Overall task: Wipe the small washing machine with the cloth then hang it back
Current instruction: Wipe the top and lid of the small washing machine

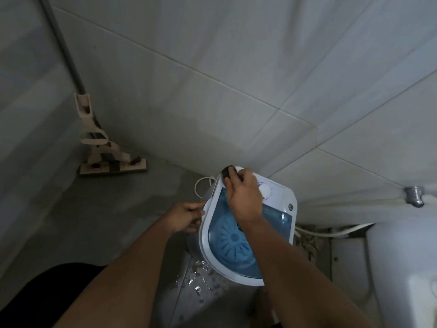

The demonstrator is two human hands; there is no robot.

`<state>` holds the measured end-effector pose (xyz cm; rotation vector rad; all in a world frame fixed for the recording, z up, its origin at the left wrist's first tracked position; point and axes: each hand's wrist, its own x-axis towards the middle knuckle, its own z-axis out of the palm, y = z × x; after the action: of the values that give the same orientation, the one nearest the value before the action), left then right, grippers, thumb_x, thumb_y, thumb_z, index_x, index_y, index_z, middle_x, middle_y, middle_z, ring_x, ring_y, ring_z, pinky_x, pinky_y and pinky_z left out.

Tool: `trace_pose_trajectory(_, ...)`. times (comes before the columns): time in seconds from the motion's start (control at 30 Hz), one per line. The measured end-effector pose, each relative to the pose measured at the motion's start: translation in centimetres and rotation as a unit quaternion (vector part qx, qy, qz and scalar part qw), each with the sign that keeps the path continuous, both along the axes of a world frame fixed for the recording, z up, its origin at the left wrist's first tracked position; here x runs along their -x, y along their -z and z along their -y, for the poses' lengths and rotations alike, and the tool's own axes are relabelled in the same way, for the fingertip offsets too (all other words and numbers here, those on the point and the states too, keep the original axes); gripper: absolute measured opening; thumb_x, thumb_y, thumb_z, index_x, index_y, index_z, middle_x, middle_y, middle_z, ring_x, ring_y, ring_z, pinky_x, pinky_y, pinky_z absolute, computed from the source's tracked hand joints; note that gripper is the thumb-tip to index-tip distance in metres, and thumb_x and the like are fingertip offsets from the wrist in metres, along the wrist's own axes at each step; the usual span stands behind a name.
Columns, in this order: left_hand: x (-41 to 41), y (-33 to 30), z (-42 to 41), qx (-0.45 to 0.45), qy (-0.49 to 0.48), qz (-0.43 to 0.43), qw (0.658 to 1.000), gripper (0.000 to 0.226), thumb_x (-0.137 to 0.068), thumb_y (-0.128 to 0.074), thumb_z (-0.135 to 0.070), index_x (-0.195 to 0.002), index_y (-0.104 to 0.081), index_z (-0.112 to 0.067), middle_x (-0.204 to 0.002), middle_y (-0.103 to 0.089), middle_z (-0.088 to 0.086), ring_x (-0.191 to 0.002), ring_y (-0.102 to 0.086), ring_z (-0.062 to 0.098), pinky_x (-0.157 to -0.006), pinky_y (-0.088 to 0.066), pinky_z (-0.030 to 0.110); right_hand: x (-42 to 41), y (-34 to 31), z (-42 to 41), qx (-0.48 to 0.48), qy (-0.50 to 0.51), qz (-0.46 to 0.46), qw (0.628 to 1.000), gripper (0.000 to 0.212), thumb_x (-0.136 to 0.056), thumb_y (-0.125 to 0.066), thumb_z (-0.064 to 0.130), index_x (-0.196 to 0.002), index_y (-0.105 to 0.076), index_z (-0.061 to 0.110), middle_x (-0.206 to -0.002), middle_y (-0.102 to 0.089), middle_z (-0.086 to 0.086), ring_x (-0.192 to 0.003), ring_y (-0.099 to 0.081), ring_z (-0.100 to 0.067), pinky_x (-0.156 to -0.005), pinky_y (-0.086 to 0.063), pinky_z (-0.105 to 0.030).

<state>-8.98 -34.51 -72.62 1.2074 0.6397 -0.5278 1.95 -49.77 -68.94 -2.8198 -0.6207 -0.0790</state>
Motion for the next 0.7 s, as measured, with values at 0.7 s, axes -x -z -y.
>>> trace_pose_trajectory(0.7,-0.1,-1.2,-0.5,-0.059,0.044,0.001,0.997,0.037,-0.097,-0.057,-0.008,-0.130,-0.067,-0.024,-0.105,-0.071,0.018,-0.088,-0.060,0.025,-0.083,-0.054,0.036,10.9,0.0,3.3,0.081,-0.298,0.001,0.951,0.035,-0.102,-0.050,0.039,-0.132,-0.059,0.023,-0.112,-0.056,-0.008,-0.091,-0.056,-0.027,-0.071,-0.052,-0.040)
